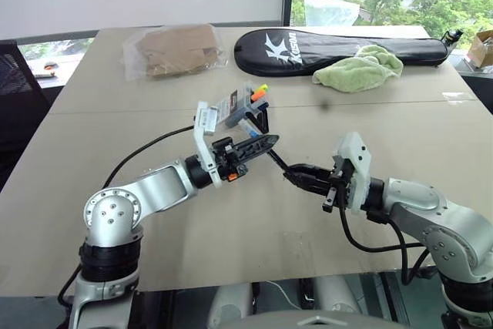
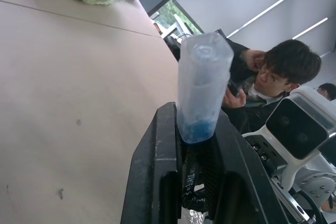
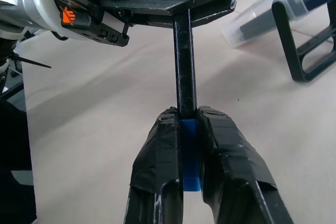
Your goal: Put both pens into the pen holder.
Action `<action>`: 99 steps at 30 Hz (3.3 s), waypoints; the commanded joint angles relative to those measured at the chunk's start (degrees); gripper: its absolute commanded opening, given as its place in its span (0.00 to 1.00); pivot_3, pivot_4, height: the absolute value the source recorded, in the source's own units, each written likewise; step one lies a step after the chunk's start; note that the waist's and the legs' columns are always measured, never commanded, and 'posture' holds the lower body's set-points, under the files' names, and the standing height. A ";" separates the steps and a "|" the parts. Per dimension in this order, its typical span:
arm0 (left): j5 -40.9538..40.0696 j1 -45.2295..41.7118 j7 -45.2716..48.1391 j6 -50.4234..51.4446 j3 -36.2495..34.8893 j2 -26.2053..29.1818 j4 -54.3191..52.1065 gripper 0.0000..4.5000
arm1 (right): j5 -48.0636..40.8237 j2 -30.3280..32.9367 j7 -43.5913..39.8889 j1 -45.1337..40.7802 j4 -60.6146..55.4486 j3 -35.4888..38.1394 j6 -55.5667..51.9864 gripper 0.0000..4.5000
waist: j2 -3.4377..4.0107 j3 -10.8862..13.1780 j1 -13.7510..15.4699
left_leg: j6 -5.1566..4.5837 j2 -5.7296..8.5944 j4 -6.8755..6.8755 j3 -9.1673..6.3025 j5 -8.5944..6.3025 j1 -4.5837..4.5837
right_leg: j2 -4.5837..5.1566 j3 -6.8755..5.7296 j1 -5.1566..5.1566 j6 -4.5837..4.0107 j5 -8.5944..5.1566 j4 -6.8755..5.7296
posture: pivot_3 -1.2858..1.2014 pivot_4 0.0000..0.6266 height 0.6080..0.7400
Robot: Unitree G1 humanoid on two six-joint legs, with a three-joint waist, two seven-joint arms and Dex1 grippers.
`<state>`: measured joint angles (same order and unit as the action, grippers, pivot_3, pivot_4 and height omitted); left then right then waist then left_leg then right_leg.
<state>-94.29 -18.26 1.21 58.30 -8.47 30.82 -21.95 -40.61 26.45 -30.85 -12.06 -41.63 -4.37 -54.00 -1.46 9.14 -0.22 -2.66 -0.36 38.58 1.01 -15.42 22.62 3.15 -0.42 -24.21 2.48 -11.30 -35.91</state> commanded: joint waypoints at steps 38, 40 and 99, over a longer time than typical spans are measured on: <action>86.18 -34.18 18.16 -9.84 34.33 8.14 -0.06 0.00 | 0.59 16.57 -2.17 -1.08 -1.03 13.25 9.33 0.99 | -0.06 0.09 1.00 | -0.03 0.02 -0.05 0.08 -0.01 0.11 | -0.05 0.05 -0.04 0.28 0.10 0.15 | 0.52 0.24 1.00; 87.21 -33.26 18.81 -9.19 33.81 6.53 0.55 0.00 | 0.47 16.62 -1.93 -0.97 -1.20 13.24 9.28 0.99 | -0.07 0.09 1.04 | -0.03 0.03 -0.04 0.08 -0.02 0.11 | -0.05 0.06 -0.03 0.29 0.11 0.15 | 0.52 0.24 1.00; 96.96 -31.28 27.75 -16.68 20.19 -13.54 5.04 0.85 | 2.60 16.71 0.35 2.96 -2.65 13.03 10.46 1.00 | -0.09 0.11 0.97 | -0.07 -0.01 0.10 0.06 -0.03 0.16 | -0.02 0.06 -0.03 0.29 0.13 0.05 | 0.52 0.24 1.00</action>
<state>3.96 -49.42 28.65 42.94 13.65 17.35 -13.78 -38.46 42.95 -30.76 -9.01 -42.29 7.77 -44.77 -1.55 9.24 0.76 -2.73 -0.38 38.68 1.07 -15.45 22.77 3.13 -0.36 -24.24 2.78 -11.17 -35.87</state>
